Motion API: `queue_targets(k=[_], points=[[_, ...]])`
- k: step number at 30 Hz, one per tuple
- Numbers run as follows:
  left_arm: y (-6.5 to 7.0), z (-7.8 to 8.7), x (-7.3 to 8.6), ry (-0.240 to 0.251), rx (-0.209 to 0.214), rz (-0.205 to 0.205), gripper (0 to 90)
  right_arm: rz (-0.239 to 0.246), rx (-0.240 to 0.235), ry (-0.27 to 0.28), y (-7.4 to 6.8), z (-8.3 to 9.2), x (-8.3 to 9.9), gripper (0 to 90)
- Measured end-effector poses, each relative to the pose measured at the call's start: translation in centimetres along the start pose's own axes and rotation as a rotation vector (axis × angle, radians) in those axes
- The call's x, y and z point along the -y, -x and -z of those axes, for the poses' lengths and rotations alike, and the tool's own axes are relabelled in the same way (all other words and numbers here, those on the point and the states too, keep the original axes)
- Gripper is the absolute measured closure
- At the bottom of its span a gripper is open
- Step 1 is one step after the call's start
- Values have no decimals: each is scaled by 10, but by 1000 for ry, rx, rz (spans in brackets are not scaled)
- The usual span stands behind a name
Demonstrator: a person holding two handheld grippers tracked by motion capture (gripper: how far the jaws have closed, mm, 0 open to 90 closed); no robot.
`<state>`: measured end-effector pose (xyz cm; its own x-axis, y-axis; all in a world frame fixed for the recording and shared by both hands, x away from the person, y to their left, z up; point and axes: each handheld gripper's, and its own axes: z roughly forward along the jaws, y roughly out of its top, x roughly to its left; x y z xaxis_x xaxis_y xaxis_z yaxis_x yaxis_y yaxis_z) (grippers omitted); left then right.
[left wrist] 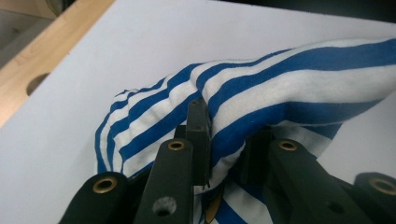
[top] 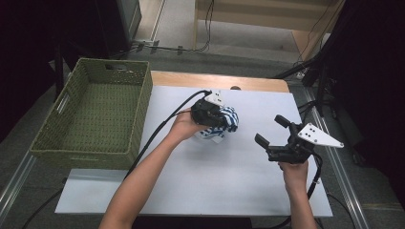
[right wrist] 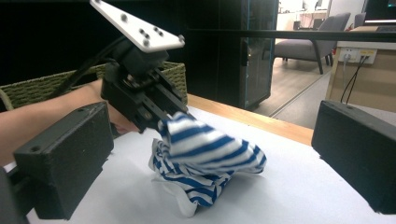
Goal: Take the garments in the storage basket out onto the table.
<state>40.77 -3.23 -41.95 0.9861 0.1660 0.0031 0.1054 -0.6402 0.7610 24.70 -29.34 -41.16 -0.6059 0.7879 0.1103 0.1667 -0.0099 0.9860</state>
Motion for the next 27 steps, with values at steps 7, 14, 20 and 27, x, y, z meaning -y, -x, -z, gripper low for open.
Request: queue_targets(k=[7,14,20,27], points=[[1,-18,0,-42,17,1,776,0,3,3,1,0,1,0],[-2,-26,1,-48,56,27,731,-1,3,-3,1,-1,1,0],[-2,-30,2,-49,70,12,639,-6,7,-4,2,-1,2,0],[-3,-28,2,-37,56,46,385,-8,9,-11,4,-1,5,0]])
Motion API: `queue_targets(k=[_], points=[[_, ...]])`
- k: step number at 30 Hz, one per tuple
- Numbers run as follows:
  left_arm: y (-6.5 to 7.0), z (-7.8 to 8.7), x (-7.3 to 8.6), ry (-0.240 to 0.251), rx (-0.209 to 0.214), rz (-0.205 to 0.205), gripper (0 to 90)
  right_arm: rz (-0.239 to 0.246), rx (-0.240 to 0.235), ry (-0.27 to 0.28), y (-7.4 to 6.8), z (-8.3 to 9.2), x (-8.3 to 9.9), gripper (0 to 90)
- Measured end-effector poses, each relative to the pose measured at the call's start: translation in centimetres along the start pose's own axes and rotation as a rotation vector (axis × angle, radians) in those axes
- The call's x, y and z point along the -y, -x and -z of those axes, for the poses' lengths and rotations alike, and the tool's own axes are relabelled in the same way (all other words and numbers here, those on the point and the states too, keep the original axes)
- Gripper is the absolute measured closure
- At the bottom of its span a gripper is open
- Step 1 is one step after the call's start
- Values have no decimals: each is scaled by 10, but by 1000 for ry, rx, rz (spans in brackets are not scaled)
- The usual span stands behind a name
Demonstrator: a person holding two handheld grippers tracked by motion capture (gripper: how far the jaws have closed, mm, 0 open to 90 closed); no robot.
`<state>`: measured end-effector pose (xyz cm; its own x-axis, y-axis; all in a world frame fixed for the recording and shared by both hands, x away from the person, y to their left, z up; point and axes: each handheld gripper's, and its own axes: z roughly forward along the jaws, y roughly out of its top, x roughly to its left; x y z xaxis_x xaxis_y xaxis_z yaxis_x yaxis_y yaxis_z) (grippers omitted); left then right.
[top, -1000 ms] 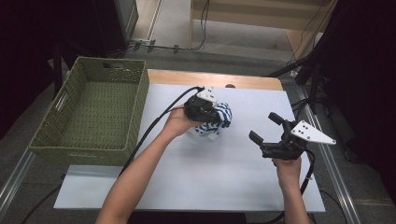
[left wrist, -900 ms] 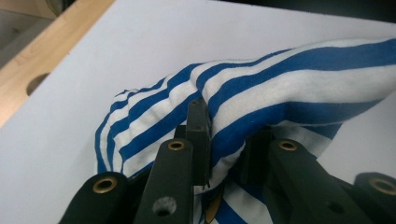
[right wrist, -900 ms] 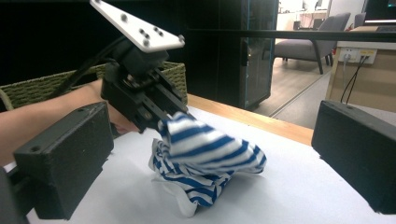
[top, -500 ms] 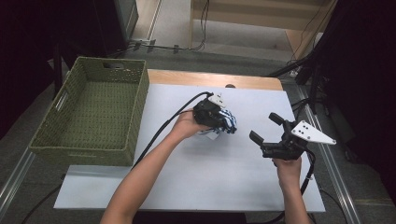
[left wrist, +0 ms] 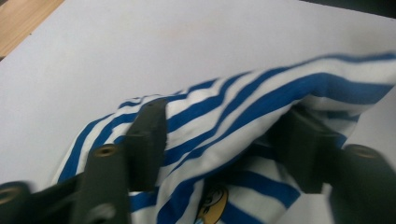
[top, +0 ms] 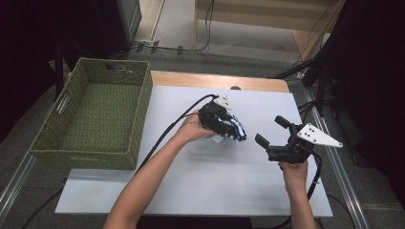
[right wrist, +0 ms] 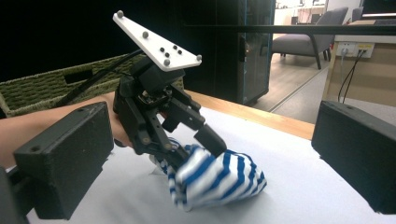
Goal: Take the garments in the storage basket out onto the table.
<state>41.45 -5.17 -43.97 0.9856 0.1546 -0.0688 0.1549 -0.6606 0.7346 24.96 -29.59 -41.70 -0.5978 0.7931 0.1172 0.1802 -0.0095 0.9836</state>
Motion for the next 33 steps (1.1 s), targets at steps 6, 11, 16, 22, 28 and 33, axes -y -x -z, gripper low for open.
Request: queue_targets(k=[6,11,16,22,28,33], points=[[2,5,0,17,-19,28,120,-3,3,-1,1,0,1,0],[3,16,1,77,-40,42,0,-4,5,-1,2,0,1,0],[5,27,3,107,-49,47,0,-5,5,-4,2,0,2,0],[9,37,5,122,-68,54,0,-6,3,-7,1,-1,2,0],[15,52,6,135,-96,53,0,-5,4,-9,2,-2,2,0],[21,65,7,172,-108,66,0,-2,2,-12,1,-3,3,0]])
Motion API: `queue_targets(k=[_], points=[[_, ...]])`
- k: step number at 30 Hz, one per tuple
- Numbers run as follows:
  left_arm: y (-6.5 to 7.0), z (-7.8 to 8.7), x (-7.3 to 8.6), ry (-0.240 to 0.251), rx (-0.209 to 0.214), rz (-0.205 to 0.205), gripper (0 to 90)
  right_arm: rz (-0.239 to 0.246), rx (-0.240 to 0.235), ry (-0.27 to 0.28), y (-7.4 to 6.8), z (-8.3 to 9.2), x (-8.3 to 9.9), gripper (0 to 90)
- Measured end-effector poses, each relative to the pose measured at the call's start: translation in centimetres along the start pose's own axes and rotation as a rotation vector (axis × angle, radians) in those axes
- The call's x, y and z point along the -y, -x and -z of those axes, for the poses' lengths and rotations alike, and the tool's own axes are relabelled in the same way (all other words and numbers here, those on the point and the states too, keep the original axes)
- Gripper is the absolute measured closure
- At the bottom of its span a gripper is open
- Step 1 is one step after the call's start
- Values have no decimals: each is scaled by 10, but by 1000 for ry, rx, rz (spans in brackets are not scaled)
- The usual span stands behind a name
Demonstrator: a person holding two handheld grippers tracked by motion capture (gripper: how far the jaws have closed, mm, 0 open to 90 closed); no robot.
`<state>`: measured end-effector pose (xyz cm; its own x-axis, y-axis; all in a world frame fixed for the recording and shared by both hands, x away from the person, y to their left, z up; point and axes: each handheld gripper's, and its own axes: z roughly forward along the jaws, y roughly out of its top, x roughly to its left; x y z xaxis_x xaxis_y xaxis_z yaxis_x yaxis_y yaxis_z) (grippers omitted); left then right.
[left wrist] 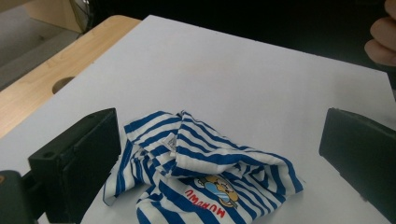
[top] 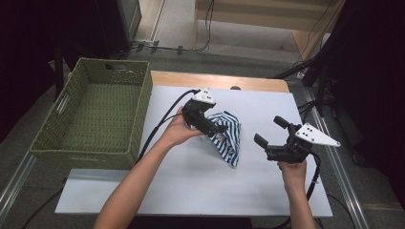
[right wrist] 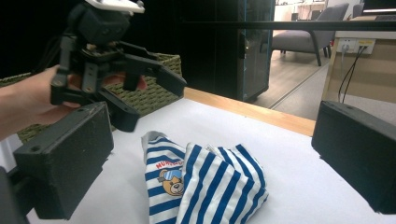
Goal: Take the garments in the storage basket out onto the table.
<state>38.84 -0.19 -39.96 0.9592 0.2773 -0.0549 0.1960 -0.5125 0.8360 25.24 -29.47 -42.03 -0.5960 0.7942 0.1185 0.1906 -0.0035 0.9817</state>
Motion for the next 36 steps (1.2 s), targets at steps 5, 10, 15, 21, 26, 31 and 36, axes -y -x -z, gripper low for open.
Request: queue_targets(k=[5,10,15,21,26,31,36], points=[[3,15,3,38,-25,15,0,-1,-1,2,0,0,0,0],[6,32,7,76,-49,26,0,-2,-1,3,0,0,0,0],[8,48,9,104,-75,37,0,-1,-1,1,-1,-1,0,0],[7,66,17,125,-89,59,0,1,-6,1,-1,-3,0,0],[7,83,25,163,-133,79,0,-1,-8,-3,-1,-4,0,0],[8,104,31,207,-170,88,0,5,-12,1,-2,-5,0,0],[6,123,38,230,-203,101,0,14,-17,-2,-3,-7,-1,0]])
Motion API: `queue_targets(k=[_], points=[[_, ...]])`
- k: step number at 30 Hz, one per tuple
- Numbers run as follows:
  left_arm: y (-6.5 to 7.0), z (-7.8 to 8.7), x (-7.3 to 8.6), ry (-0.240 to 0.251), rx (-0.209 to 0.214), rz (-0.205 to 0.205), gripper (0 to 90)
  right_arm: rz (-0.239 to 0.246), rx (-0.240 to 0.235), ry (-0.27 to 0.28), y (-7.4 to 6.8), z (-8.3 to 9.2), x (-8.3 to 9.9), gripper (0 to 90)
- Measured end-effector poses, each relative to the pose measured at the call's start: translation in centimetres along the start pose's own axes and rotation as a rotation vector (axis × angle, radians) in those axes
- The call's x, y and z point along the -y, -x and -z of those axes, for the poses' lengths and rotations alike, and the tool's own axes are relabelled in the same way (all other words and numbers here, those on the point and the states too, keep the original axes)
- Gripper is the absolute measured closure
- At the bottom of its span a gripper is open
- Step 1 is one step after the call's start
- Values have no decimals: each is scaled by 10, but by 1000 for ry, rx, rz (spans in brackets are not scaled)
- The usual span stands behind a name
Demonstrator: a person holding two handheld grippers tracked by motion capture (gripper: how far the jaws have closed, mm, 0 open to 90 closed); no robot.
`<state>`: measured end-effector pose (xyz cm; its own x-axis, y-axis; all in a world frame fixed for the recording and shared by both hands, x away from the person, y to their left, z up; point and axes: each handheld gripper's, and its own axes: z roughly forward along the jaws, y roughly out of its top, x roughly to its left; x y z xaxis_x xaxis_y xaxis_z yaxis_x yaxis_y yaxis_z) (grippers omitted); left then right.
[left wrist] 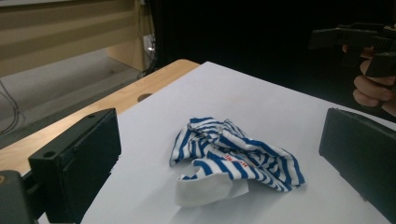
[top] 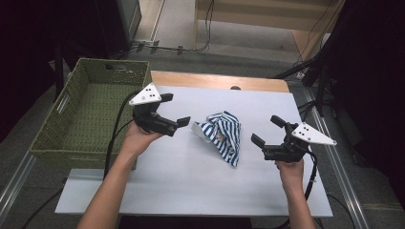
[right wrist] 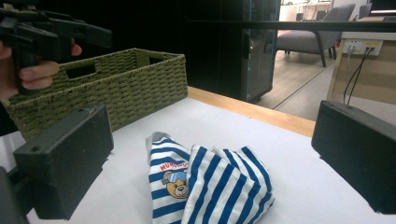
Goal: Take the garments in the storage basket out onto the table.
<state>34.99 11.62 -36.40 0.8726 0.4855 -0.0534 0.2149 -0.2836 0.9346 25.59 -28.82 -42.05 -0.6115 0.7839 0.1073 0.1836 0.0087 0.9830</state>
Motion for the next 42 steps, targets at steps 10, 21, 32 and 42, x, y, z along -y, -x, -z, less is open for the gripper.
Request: queue_targets(k=[10,21,32,42], points=[[-15,40,9,26,-88,21,0,9,1,-5,-1,-1,0,0],[-22,77,25,58,-146,39,0,33,2,-11,-6,-2,-3,0],[-27,89,30,59,-178,42,0,37,1,-14,-8,-2,-5,0],[-29,91,32,66,-182,44,0,37,7,-4,-8,0,-6,0]])
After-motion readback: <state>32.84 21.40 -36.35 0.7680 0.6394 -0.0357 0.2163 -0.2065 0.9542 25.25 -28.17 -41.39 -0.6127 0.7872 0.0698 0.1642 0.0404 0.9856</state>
